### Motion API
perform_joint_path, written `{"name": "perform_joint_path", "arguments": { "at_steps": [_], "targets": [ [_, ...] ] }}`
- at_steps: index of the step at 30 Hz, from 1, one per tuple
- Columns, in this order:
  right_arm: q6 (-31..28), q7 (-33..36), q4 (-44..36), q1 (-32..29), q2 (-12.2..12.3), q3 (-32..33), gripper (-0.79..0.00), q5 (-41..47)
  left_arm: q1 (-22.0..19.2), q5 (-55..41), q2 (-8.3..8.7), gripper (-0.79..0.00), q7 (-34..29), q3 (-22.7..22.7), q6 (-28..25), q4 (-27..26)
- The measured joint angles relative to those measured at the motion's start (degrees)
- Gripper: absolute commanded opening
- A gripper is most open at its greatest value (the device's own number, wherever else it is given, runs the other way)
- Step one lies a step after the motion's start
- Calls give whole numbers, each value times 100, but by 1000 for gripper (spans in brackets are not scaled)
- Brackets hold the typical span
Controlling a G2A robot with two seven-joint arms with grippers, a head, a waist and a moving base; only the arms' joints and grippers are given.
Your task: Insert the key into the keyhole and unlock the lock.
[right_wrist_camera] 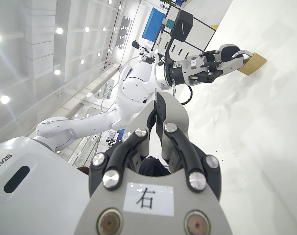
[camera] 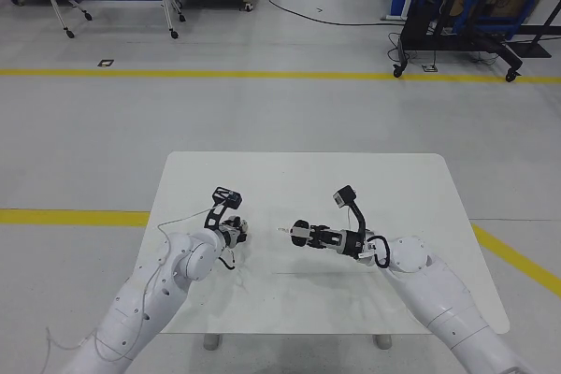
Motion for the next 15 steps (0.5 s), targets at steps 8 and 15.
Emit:
{"name": "perform_joint_path", "arguments": {
  "at_steps": [8, 15],
  "targets": [
    [0, 0, 0, 0, 0, 0, -785, 0, 45, 32, -27, -613, 82, -57, -105, 2],
    [0, 0, 0, 0, 0, 0, -785, 0, 71, 141, -46, -785, 70, -103, -135, -23]
  ]
}}
